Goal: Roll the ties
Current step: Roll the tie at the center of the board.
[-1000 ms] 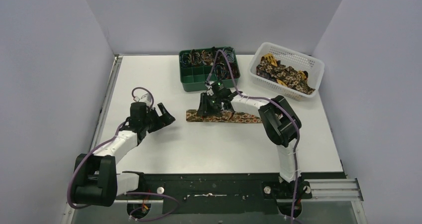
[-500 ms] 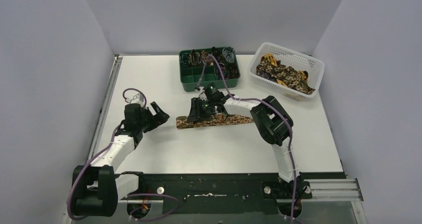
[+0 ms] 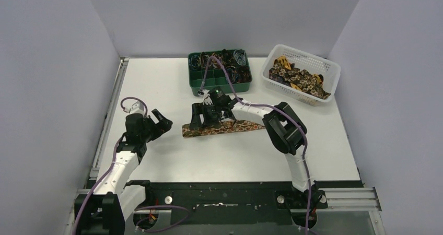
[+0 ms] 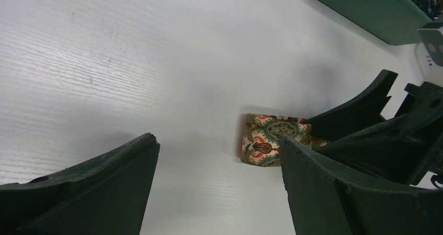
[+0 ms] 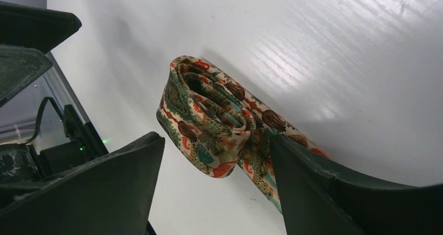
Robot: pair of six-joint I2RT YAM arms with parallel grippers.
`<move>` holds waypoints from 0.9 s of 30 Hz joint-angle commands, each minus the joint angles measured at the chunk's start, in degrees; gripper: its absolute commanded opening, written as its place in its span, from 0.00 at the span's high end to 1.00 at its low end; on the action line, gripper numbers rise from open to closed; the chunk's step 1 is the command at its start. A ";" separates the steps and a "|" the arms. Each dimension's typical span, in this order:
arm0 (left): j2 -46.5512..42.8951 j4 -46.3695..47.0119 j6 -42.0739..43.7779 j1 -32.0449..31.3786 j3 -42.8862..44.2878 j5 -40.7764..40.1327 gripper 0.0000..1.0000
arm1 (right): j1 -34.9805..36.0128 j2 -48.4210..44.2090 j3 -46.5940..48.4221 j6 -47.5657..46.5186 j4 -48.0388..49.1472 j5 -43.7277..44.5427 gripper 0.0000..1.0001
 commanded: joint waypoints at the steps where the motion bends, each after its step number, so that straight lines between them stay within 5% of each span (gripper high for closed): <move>1: -1.72 -1.30 -0.42 0.46 1.53 0.02 0.17 | -0.14 -7.28 0.86 -9.75 0.33 3.73 0.22; 9: -4.27 -0.72 -2.74 0.60 0.35 -0.02 0.17 | 0.74 -12.38 -8.71 -31.32 18.17 1.57 0.08; 13: -7.32 1.37 -5.69 0.54 -1.25 -0.07 0.17 | 2.27 -12.71 -16.42 -51.15 28.54 -2.60 0.07; 16: -9.27 1.42 -5.32 0.57 -1.06 -0.03 0.17 | 3.09 -11.08 -17.41 -65.39 28.40 -6.47 0.07; 20: -9.23 -2.98 -3.31 0.62 0.33 0.46 0.17 | 2.73 -7.11 -12.13 -73.33 20.18 -10.72 0.12; 27: -8.86 -4.10 -1.66 0.63 1.62 0.68 0.17 | 2.61 -1.62 -6.51 -74.68 16.44 -14.92 0.11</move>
